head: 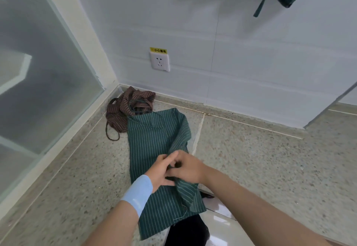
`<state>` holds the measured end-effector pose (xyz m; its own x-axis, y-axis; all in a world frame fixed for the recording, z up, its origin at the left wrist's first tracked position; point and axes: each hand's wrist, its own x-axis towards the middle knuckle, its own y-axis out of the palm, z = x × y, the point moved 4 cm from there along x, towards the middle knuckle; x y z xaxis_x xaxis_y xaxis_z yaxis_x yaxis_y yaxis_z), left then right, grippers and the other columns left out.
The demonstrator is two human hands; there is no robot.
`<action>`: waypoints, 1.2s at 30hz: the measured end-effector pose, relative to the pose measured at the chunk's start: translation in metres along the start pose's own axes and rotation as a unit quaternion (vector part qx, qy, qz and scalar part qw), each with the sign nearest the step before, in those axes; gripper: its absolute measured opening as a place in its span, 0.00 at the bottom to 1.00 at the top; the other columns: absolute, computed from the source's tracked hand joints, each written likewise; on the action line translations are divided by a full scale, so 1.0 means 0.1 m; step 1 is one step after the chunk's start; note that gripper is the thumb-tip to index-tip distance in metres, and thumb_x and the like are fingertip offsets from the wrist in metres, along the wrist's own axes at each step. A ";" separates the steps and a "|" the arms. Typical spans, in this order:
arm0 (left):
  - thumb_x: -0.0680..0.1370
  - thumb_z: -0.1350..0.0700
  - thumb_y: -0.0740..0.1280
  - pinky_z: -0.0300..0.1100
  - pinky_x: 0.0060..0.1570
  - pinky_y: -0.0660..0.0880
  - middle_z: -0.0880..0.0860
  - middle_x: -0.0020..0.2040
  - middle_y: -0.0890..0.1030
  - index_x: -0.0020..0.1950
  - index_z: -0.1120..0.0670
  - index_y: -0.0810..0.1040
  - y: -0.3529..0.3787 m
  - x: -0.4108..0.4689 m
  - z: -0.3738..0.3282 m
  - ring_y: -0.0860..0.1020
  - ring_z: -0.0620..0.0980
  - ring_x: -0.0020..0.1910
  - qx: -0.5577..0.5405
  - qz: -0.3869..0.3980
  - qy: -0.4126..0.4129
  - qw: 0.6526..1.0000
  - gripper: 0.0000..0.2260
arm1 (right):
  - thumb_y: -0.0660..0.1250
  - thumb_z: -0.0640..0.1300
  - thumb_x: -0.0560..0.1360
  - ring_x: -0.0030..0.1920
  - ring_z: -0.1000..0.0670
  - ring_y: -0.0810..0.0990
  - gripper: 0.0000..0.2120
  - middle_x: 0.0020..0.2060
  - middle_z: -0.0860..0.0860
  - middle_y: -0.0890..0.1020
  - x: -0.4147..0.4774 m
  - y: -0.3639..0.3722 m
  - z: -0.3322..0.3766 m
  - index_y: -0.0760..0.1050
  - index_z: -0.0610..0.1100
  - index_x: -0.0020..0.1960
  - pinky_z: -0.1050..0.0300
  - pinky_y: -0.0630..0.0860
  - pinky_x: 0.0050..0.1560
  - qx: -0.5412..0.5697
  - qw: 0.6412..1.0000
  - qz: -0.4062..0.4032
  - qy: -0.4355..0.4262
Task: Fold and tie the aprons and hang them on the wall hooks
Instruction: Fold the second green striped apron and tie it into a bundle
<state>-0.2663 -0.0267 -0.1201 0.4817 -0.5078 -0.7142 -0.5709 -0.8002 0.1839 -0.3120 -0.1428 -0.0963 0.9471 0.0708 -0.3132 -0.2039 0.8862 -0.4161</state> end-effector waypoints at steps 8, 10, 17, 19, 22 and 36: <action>0.76 0.59 0.70 0.49 0.52 0.79 0.51 0.49 0.81 0.60 0.56 0.77 -1.03 -0.11 0.55 0.80 0.52 0.47 0.236 -0.268 -0.014 0.934 0.12 | 0.62 0.45 0.77 0.71 0.47 0.69 0.17 0.73 0.53 0.69 0.30 0.40 -0.34 0.77 0.54 0.64 0.50 0.65 0.73 -0.123 0.986 -0.003 0.112; 0.77 0.58 0.69 0.44 0.41 0.80 0.52 0.47 0.80 0.59 0.57 0.77 -1.06 -0.13 0.64 0.80 0.50 0.41 0.341 -0.205 -0.078 0.914 0.11 | 0.61 0.43 0.79 0.66 0.48 0.74 0.18 0.68 0.54 0.71 0.34 0.47 -0.41 0.75 0.51 0.67 0.55 0.71 0.65 -0.132 0.982 0.030 0.129; 0.78 0.45 0.63 0.41 0.32 0.71 0.46 0.38 0.75 0.44 0.50 0.71 -0.97 0.01 0.19 0.73 0.46 0.34 0.561 -0.259 0.030 0.786 0.09 | 0.58 0.37 0.78 0.41 0.51 0.79 0.12 0.49 0.51 0.79 0.68 0.04 -0.48 0.76 0.50 0.52 0.54 0.79 0.46 -0.053 0.970 -0.179 0.158; 0.79 0.49 0.63 0.43 0.41 0.76 0.45 0.48 0.74 0.50 0.47 0.73 -0.81 0.17 0.01 0.75 0.46 0.46 0.549 -0.244 0.168 0.781 0.03 | 0.58 0.38 0.79 0.52 0.46 0.79 0.14 0.61 0.48 0.74 0.81 -0.12 -0.53 0.74 0.48 0.61 0.51 0.78 0.53 -0.076 0.958 -0.221 0.167; 0.80 0.51 0.64 0.47 0.64 0.70 0.45 0.73 0.63 0.65 0.42 0.76 -0.64 0.51 -0.05 0.63 0.49 0.70 0.623 -0.145 0.212 0.739 0.14 | 0.57 0.40 0.81 0.56 0.43 0.79 0.23 0.70 0.45 0.70 0.99 -0.29 -0.63 0.64 0.47 0.75 0.54 0.76 0.51 -0.069 0.954 -0.199 0.211; 0.80 0.50 0.62 0.46 0.66 0.70 0.47 0.74 0.61 0.78 0.52 0.61 -1.17 0.79 0.02 0.63 0.50 0.70 0.635 -0.114 0.075 0.761 0.26 | 0.65 0.56 0.77 0.31 0.50 0.78 0.20 0.33 0.46 0.81 1.33 -0.57 -0.62 0.76 0.41 0.35 0.58 0.73 0.34 -0.067 0.942 -0.085 0.319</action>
<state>-0.1629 0.0273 -0.1994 0.6801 -0.5096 -0.5270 -0.5975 0.0312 -0.8013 -0.1902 -0.2125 -0.1675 0.6357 -0.3939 -0.6638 -0.1330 0.7912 -0.5969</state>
